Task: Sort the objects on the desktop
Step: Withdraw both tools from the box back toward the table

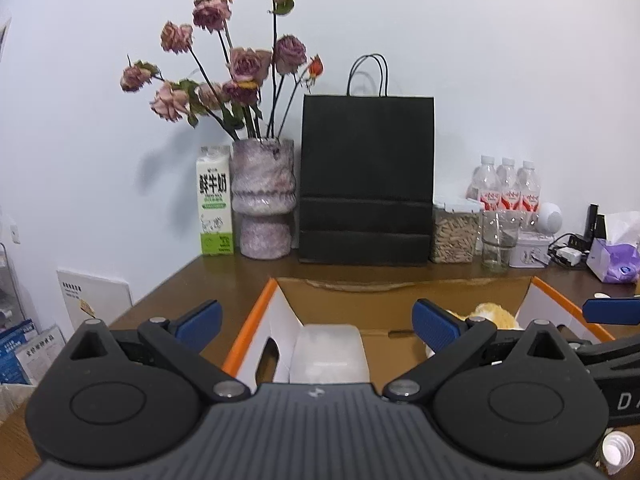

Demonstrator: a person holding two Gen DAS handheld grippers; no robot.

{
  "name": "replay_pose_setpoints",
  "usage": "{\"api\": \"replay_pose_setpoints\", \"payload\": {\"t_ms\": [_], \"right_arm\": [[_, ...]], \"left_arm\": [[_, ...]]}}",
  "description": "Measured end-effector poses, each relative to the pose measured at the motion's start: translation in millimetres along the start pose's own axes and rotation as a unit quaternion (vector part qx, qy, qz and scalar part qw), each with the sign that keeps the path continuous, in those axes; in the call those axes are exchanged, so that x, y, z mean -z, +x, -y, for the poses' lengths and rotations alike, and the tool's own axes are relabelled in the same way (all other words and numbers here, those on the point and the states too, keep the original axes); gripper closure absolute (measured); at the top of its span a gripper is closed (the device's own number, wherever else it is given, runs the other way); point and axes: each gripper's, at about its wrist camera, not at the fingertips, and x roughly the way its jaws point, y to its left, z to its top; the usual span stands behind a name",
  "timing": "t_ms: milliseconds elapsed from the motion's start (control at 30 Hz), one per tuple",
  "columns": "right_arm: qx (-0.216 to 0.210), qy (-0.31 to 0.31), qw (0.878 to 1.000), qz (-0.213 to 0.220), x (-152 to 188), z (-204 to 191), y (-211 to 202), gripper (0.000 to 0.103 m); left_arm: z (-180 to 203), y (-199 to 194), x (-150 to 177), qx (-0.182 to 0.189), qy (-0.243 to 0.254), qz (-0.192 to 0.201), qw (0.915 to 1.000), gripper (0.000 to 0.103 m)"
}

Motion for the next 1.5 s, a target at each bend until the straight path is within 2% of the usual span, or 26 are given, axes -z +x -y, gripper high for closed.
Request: {"api": "replay_pose_setpoints", "payload": {"t_ms": [300,533,833,933,1233,1500], "right_arm": [[-0.001,-0.007,1.0,0.025,-22,-6,-43,0.0],[0.004,-0.013,0.999,0.034,-20,-8,-82,0.0],[0.027,0.001,1.0,0.015,17,2,-125,0.0],[0.045,0.002,0.999,-0.002,35,7,-135,0.0],[0.077,0.028,0.995,-0.055,83,27,-144,0.0],[0.09,0.038,0.991,-0.089,111,35,-144,0.0]], "left_arm": [[-4,-36,-22,0.004,0.001,0.021,0.9998,0.0],[-16,-69,-24,0.006,-0.002,0.02,0.9998,0.0],[-37,-104,5,0.01,-0.007,-0.005,0.9999,0.0],[-43,-111,19,-0.003,-0.001,-0.014,0.9999,0.0],[-63,-118,51,-0.024,0.002,-0.059,0.998,0.0],[-71,-119,70,-0.025,0.003,-0.089,0.9957,0.0]]}}
